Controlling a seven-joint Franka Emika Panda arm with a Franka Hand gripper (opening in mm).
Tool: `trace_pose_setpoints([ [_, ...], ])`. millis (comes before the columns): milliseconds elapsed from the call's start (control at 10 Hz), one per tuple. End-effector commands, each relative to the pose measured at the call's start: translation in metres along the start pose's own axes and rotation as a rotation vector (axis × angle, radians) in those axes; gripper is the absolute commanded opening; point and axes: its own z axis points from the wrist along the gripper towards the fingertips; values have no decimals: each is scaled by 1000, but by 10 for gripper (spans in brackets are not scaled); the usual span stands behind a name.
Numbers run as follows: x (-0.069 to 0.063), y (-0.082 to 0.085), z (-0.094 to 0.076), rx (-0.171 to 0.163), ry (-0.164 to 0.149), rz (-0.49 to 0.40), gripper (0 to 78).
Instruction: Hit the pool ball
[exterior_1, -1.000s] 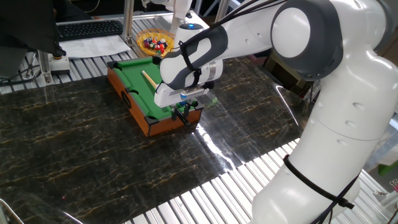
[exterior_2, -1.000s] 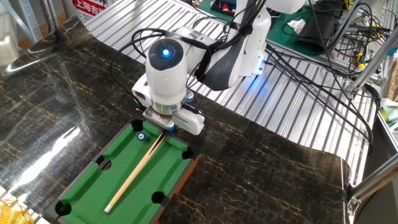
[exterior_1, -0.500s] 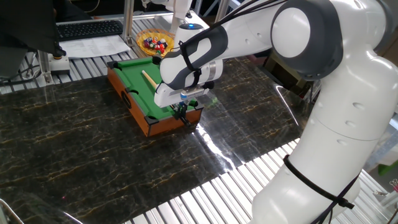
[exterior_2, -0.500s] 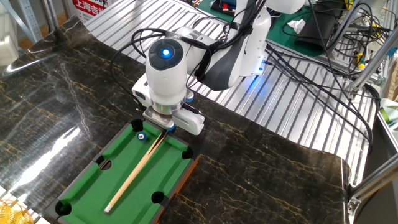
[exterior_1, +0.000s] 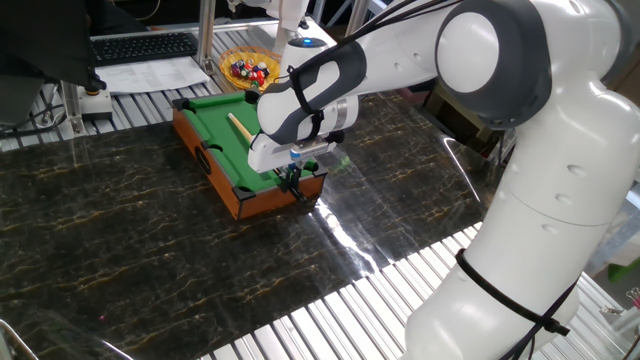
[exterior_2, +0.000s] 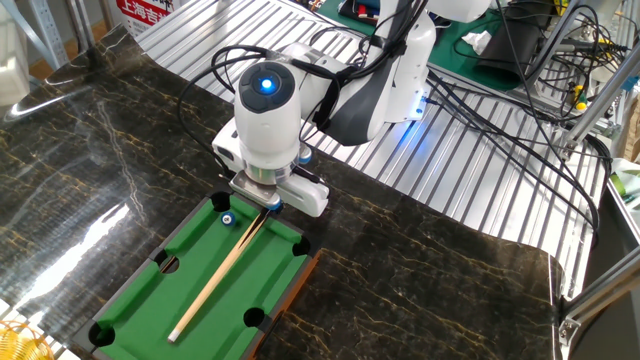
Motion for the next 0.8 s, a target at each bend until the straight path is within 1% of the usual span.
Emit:
trace_pose_setpoints([
  [100,0,21,-33,0,1,103,11],
  [400,-2,22,-41,1,4,131,11],
  [600,-5,32,-53,3,12,229,11],
  [800,-8,48,-67,2,9,289,11],
])
